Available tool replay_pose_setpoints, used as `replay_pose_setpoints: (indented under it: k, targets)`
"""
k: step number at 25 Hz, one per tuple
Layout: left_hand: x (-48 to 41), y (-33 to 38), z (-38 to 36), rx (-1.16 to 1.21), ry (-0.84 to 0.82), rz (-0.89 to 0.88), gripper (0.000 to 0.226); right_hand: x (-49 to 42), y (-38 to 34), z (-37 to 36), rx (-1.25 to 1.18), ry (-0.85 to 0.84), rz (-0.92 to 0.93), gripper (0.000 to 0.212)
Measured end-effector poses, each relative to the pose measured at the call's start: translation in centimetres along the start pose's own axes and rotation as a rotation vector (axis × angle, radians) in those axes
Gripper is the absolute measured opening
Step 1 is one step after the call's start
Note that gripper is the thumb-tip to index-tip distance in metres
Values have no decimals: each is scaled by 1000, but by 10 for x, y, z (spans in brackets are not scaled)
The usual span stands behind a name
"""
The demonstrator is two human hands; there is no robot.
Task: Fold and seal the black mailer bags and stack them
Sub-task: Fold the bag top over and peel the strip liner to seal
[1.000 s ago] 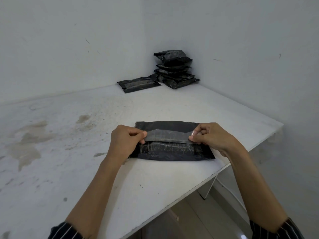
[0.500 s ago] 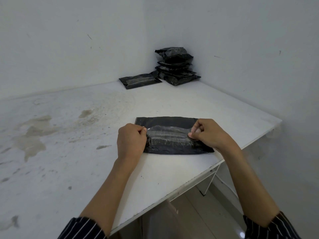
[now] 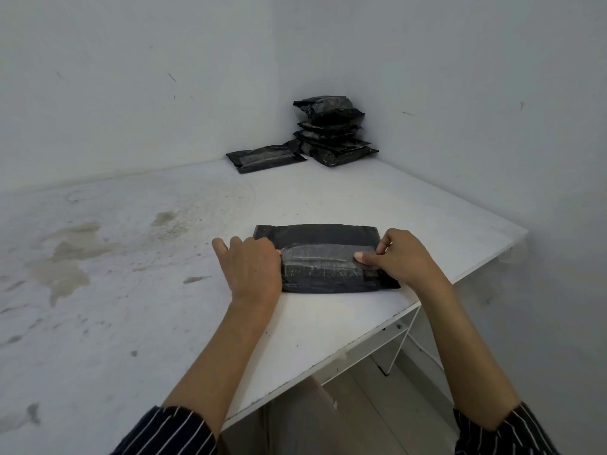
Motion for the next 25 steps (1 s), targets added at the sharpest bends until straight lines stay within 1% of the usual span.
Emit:
replay_pose_setpoints:
  k: [2,3,4,5,7,8,9,10,11,12,13,14,15,17,21,23,25]
  targets:
    - [1,-9,1,4,-39,58,34,-2,12,4,-82,52,-30,24]
    - [1,-13,2,24,-31,80,36,-1,15,6,-111,81,-35,18]
    - [2,-15,4,36,9,81,33,2,16,7,-123,125,-29,14]
    - [3,-13,10,33,66,62,28,8,13,11,-89,209,2,12]
    - [6,2,24,44,246,-74,24,26,-6,20,99,442,155,17]
    - [10,13,27,92,331,-181,26,36,-22,19,153,501,268,20]
    - [15,24,26,175,361,-301,30,43,-36,11,158,473,362,24]
    - [20,36,19,256,290,-415,35,47,-47,-3,154,381,430,29]
    - [24,47,9,312,143,-499,41,49,-54,-19,168,269,473,35]
    - [29,54,-4,324,-41,-544,47,49,-55,-36,212,151,491,41]
    - [32,55,-17,282,-187,-559,51,50,-53,-50,286,56,494,46]
    - [33,53,-26,217,-240,-564,52,49,-48,-59,366,-11,476,49]
    - [32,50,-31,155,-263,-550,54,47,-43,-63,424,-54,439,50]
    - [30,42,-34,108,-285,-455,61,45,-36,-63,468,-78,354,52]
    - [28,19,-34,104,-366,-206,95,46,-24,-52,557,-35,176,71]
    - [29,13,-34,98,-390,-133,110,49,-18,-48,615,-6,93,81]
    - [31,9,-31,101,-372,-44,124,48,-14,-43,623,62,17,88]
Point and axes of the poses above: each hand's wrist, its own x-axis away from the middle knuckle, its own z-axis out of the back of the hand, y = z × x, the point moved 7 cm from there along -x, towards the middle knuckle, and after that the axes turned 2 degrees about y, right-handed, at the moved point
